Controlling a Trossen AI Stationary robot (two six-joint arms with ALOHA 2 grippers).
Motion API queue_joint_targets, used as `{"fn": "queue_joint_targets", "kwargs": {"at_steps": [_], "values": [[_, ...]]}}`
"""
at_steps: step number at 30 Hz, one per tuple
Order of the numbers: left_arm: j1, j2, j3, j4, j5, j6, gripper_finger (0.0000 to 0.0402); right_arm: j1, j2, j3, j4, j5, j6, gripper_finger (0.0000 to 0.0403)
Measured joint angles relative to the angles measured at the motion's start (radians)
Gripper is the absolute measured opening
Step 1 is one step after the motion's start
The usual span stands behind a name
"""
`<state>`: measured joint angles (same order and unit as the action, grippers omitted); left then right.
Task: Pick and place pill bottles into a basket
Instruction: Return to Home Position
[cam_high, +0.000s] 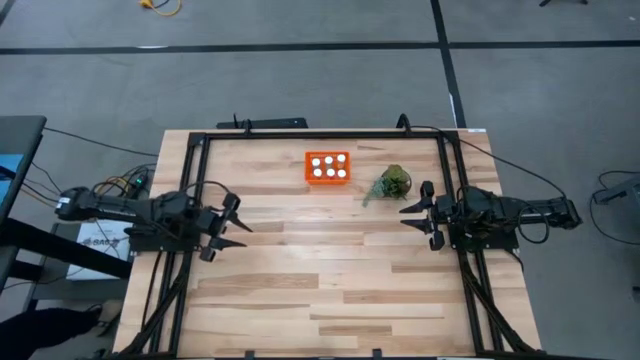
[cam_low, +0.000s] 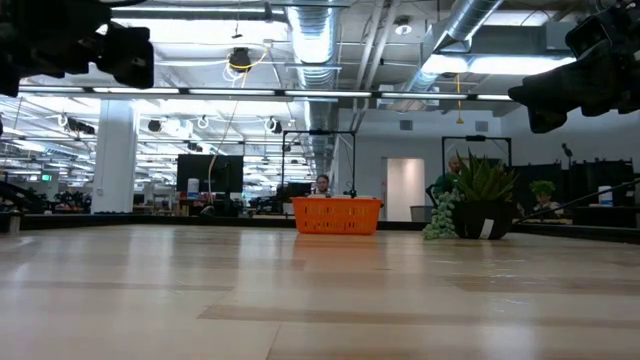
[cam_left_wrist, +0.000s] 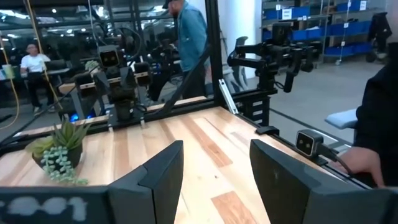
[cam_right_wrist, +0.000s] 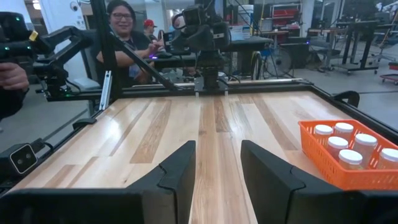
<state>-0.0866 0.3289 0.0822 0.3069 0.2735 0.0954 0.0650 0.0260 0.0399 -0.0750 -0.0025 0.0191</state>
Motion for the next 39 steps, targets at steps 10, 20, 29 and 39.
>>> {"fn": "queue_joint_targets", "kwargs": {"at_steps": [10, 20, 29, 39], "values": [[-0.006, -0.076, -0.019, -0.049, -0.01, 0.002, 0.0175, 0.0, 0.0, 0.0, 0.0, 0.0, 0.0, 0.0121], [-0.006, -0.077, -0.02, -0.189, -0.051, -0.053, 0.017, 0.0, 0.0, 0.0, 0.0, 0.0, 0.0, 0.0121], [-0.006, -0.132, -0.02, -0.178, 0.002, -0.061, 0.0167, 0.0, 0.0, 0.0, 0.0, 0.0, 0.0, 0.0121], [-0.005, -0.326, -0.071, -0.226, -0.073, -0.097, 0.0167, 0.0, 0.0, 0.0, 0.0, 0.0, 0.0, 0.0121]]}}
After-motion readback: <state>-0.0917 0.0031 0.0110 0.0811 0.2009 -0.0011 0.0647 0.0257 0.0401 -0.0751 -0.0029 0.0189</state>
